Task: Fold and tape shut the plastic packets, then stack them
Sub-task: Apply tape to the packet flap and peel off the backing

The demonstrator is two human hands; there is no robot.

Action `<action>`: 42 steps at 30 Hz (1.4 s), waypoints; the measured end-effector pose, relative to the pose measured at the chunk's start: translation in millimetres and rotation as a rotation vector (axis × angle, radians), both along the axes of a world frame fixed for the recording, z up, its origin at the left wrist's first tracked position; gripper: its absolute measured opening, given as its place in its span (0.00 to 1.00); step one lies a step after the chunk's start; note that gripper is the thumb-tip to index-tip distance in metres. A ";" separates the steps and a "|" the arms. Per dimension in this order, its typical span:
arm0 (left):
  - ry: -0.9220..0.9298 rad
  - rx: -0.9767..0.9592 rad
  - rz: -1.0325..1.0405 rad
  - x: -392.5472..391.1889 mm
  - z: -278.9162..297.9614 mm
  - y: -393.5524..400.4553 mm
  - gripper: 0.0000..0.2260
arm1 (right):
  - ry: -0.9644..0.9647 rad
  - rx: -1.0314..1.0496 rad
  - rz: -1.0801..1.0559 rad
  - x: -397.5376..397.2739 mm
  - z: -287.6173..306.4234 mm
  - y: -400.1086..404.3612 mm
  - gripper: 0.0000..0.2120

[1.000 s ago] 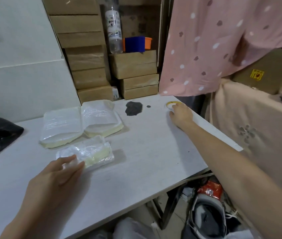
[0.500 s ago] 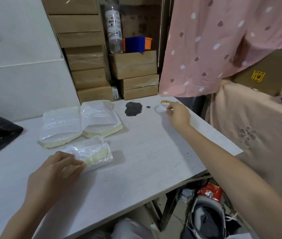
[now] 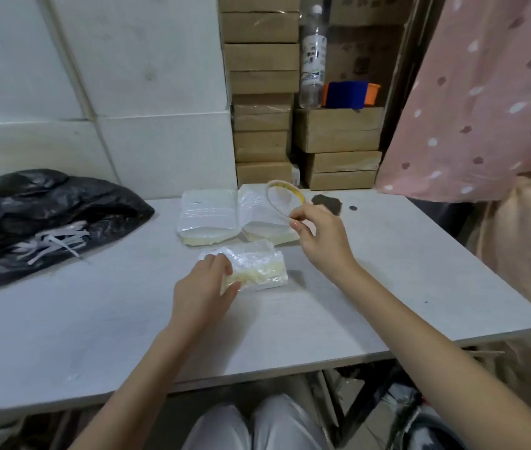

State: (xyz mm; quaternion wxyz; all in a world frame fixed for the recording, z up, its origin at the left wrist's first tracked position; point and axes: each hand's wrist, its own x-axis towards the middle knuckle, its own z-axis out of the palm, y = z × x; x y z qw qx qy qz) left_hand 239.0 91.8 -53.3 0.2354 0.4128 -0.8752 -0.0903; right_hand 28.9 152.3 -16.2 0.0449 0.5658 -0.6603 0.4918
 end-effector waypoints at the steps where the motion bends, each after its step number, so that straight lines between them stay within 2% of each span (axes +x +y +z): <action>1: 0.002 0.009 0.004 0.2 0.3 0.0 0.11 | 0.018 0.008 0.031 8.8 -3.0 -0.5 0.02; 8: 0.077 0.051 0.008 5.3 -8.0 1.3 0.07 | 0.022 0.086 0.178 51.0 -31.3 -1.8 0.03; 11: 0.176 0.206 -0.015 10.9 -5.6 2.7 0.10 | 0.133 0.090 0.200 58.7 -40.7 0.7 0.05; 15: 0.432 0.424 -0.008 16.4 -0.3 6.8 0.10 | 0.190 0.108 0.207 60.8 -49.0 2.0 0.10; 19: 0.502 0.410 -0.017 12.6 -4.5 7.0 0.15 | 0.201 0.118 0.165 62.8 -52.8 -1.0 0.05; 26: 0.889 0.466 0.068 -1.0 -10.3 4.3 0.07 | 0.209 0.105 0.098 71.8 -47.8 -0.9 0.03; 35: 1.014 0.587 0.047 1.3 -14.9 -4.5 0.04 | 0.086 0.235 0.122 75.8 -40.8 -0.9 0.08; 37: 1.022 0.600 0.041 1.9 -15.6 -6.1 0.02 | 0.015 0.268 0.116 74.0 -40.9 -0.4 0.13; 40: 1.034 0.618 0.031 1.5 -15.5 -6.3 0.03 | -0.157 0.376 0.116 70.6 -37.6 -1.0 0.30; 42: 1.035 0.625 0.032 1.4 -15.1 -6.2 0.06 | -0.173 0.386 0.105 68.8 -34.9 -4.8 0.36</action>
